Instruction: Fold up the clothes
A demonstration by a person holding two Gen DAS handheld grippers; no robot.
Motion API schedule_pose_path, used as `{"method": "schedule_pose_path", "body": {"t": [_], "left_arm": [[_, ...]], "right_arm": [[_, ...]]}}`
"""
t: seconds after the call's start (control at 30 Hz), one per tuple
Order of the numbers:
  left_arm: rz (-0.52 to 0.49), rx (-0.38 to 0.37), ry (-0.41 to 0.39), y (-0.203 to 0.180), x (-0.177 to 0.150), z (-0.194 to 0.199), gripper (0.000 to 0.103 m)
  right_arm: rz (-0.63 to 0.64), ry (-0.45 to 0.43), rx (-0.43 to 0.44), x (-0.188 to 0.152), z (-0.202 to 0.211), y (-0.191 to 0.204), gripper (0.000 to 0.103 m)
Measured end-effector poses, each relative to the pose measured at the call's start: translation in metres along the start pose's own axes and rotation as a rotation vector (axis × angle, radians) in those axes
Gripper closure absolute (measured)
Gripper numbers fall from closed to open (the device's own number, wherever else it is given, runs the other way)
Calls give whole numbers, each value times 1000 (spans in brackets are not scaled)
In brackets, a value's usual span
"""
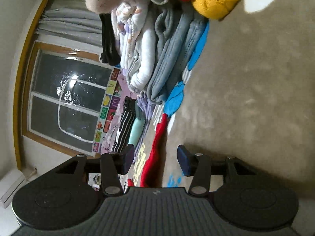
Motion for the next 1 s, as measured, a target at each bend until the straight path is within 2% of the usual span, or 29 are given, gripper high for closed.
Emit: {"method": "schedule_pose_path", "body": {"t": [0.1, 0.3, 0.4, 0.43, 0.47, 0.53, 0.63, 0.7, 0.77, 0.8, 0.83, 0.87, 0.9, 0.93, 1.0], "left_arm": [[83, -13, 11, 16, 0, 10, 53], [68, -51, 69, 25, -28, 37, 53], [61, -60, 121, 26, -50, 39, 53], [65, -59, 141, 27, -57, 39, 53], [80, -62, 148, 28, -61, 39, 53], [113, -69, 156, 32, -68, 41, 52], [137, -80, 153, 33, -72, 42, 51], [148, -87, 150, 33, -74, 42, 48], [149, -90, 146, 33, -75, 43, 47], [155, -91, 144, 33, -75, 43, 46], [161, -91, 141, 33, -76, 43, 46], [167, -91, 139, 33, -76, 44, 45], [171, -90, 138, 34, -77, 43, 45], [170, -89, 137, 34, -77, 43, 45], [167, -88, 137, 34, -77, 43, 45]], "right_arm": [[41, 72, 32, -4, -22, 6, 52], [230, 212, -3, -17, -92, 24, 52], [311, 266, -18, -24, -119, 31, 66], [321, 282, -14, -25, -125, 32, 75], [313, 290, -9, -25, -129, 32, 84], [305, 259, 7, -19, -131, 33, 89], [377, 190, 47, -7, -132, 49, 90], [423, 209, 14, -8, -139, 46, 90], [430, 247, -37, -13, -148, 38, 89], [419, 250, -27, -13, -147, 39, 88], [408, 253, -17, -14, -147, 39, 75], [397, 255, -7, -15, -146, 40, 56], [385, 258, 3, -16, -145, 41, 52], [389, 264, 12, -18, -145, 43, 52], [444, 289, 30, -26, -150, 47, 77]]}}
Point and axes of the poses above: each gripper's, at about its wrist camera, not at the fingertips, and z roughly against the way its jaws point, y to its left, x to its top, the point moved 2 cm from there along -z, roughly the way its jaws point, and after that the axes turned 14 degrees about -y, right-handed, at the moved point
